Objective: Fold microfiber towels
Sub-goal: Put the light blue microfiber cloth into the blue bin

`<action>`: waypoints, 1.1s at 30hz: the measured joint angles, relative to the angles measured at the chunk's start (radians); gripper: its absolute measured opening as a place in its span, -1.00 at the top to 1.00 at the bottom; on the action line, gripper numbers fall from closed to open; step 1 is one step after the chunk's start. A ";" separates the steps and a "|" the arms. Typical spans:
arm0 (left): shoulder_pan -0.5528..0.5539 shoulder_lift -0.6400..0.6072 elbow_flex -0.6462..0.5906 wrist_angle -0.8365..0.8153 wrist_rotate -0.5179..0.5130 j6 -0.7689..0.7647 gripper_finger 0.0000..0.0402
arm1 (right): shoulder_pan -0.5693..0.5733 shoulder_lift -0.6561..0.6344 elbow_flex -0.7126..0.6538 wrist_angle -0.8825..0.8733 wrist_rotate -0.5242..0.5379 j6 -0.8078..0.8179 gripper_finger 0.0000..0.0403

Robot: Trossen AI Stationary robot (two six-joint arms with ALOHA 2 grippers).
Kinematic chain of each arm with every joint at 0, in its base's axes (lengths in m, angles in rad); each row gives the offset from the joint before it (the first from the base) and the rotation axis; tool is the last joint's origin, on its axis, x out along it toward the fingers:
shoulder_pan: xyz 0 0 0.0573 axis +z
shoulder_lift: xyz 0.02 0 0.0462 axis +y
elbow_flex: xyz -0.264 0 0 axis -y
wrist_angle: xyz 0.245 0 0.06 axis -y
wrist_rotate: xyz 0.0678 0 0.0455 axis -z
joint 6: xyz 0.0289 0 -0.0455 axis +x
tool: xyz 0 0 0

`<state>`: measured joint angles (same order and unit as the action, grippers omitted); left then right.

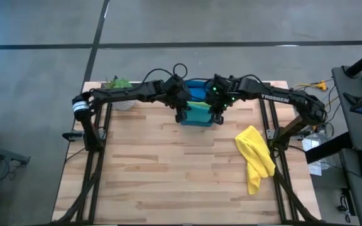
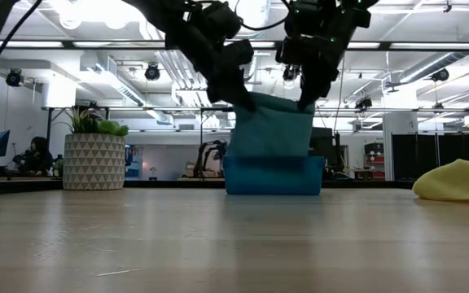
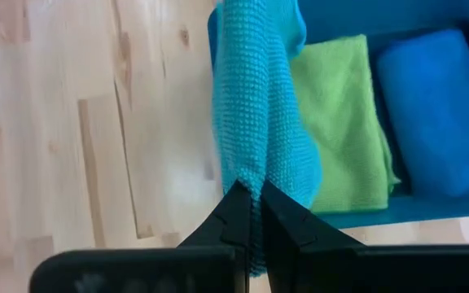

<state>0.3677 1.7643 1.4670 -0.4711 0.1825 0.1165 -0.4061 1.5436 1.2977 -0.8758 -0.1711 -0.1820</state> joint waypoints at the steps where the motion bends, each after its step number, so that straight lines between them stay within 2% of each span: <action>1: -0.001 0.005 0.000 0.000 0.000 -0.006 1.00 | 0.000 0.000 -0.005 -0.001 0.000 0.001 0.96; 9: -0.009 0.027 0.000 0.006 -0.056 -0.006 1.00 | -0.002 0.009 0.005 0.002 0.078 -0.025 0.96; 24: -0.037 0.030 0.000 0.003 -0.008 -0.009 1.00 | -0.002 0.011 0.006 -0.061 0.024 -0.055 0.96; 33: -0.034 0.099 -0.002 0.006 -0.075 0.004 1.00 | -0.014 0.072 0.006 -0.042 0.034 -0.084 0.96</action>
<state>0.3336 1.8637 1.4654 -0.4656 0.1073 0.1204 -0.4200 1.6159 1.3035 -0.9180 -0.1375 -0.2665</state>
